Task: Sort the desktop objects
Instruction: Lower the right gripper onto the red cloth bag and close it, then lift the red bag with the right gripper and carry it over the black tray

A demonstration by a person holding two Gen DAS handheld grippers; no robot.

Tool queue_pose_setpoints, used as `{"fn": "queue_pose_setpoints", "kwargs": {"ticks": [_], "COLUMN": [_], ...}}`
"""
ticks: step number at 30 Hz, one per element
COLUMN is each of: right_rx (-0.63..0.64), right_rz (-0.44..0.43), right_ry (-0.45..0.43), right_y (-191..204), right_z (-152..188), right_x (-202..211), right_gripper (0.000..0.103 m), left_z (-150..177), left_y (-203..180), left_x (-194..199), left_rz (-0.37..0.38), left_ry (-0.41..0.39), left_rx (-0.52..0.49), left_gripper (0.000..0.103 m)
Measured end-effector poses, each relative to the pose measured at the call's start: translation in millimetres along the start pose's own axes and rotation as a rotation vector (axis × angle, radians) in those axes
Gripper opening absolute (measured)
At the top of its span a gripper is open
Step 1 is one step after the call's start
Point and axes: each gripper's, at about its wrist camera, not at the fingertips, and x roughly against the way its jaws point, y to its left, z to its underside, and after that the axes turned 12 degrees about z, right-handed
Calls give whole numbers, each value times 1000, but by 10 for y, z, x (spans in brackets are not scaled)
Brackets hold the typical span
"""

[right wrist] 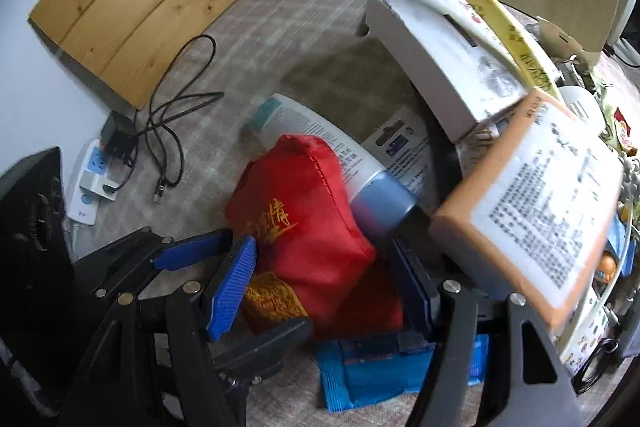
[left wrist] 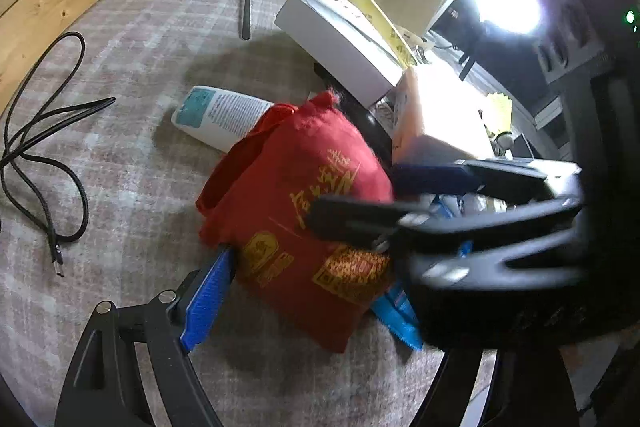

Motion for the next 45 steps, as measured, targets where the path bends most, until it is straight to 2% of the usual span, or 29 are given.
{"fn": "queue_pose_setpoints", "kwargs": {"ticks": [5,9,11,13,14,16,19,21,24,28,34,40,45], "right_rx": [5,14,34,34,32,32,36,44,48,60,57,12,-66], "right_rz": [-17,-24,-29,-47,-58,-72,-119,-116,-138,-152,-163,-116,-67], "right_ry": [-2,22,29,32,35,44,75,67,59,28,-23,-82,-114], "right_y": [63,53,68,50,37,38,35,45,34,22,-200,-632,-1266], "right_z": [-4,8,11,26,27,26,69,91,109,113,210,381,655], "right_x": [-20,-34,-65,-63,-67,-92,-154,-118,-26,144,522,907,1188], "right_gripper": [62,56,57,57,57,57,57,57,54,54,54,54,54], "left_z": [-35,-27,-14,39,88,153,164,164,166,152,151,31,-18], "left_y": [-13,-106,-89,-13,51,121,42,29,1,-218,-542,-1143,-1723], "left_x": [74,40,7,48,65,19,-3,5,69,194,390,151,-111], "left_rz": [16,-10,-51,-61,-61,-50,-38,-46,-17,-48,-65,-59,-23], "left_ry": [-39,-46,-38,-54,-66,-55,-78,-100,-110,-140,-163,-146,-101], "left_rx": [21,7,23,83,139,189,184,205,236,208,148,65,-33], "left_gripper": [63,63,68,81,83,89,87,84,80,79,79,79,79]}}
